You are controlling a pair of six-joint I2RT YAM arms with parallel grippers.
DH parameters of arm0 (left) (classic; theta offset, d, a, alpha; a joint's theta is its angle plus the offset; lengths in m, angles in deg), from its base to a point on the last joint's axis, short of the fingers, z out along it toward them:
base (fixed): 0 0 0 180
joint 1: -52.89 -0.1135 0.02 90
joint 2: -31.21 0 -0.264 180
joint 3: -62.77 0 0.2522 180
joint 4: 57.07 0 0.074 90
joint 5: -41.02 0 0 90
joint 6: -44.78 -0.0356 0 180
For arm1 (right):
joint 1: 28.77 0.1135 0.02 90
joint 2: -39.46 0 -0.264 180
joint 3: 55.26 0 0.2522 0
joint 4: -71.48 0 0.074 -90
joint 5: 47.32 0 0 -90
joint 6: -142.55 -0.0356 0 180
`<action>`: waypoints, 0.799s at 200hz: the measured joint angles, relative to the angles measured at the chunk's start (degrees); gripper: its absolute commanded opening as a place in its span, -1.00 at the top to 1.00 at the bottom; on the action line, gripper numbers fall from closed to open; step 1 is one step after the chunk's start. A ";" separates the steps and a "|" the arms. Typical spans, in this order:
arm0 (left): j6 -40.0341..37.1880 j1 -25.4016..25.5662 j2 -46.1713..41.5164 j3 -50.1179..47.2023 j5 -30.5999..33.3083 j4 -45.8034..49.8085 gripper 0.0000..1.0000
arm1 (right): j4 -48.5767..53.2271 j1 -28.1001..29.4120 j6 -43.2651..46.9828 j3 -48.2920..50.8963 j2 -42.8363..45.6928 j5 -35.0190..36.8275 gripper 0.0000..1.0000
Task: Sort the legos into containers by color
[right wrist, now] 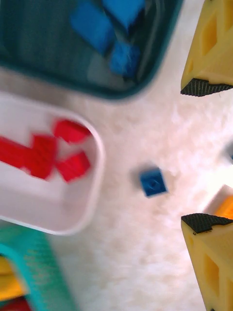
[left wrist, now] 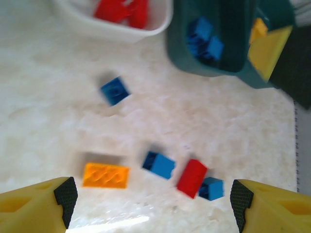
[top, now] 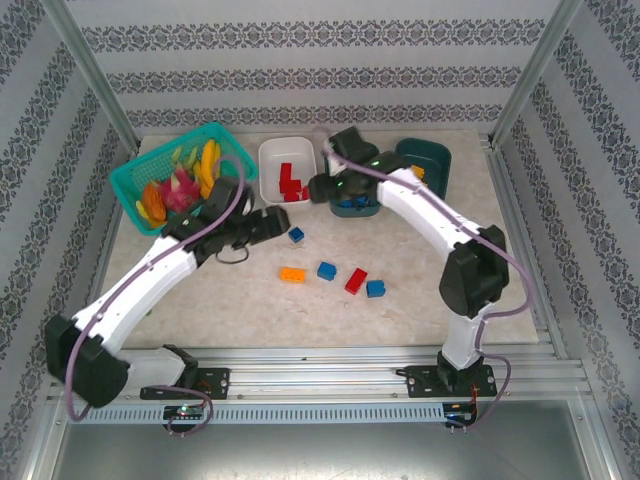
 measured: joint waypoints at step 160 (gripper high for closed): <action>7.02 -1.68 -18.99 -17.55 2.71 3.19 -0.71 | 11.72 8.07 9.25 -21.64 -29.57 4.02 -0.34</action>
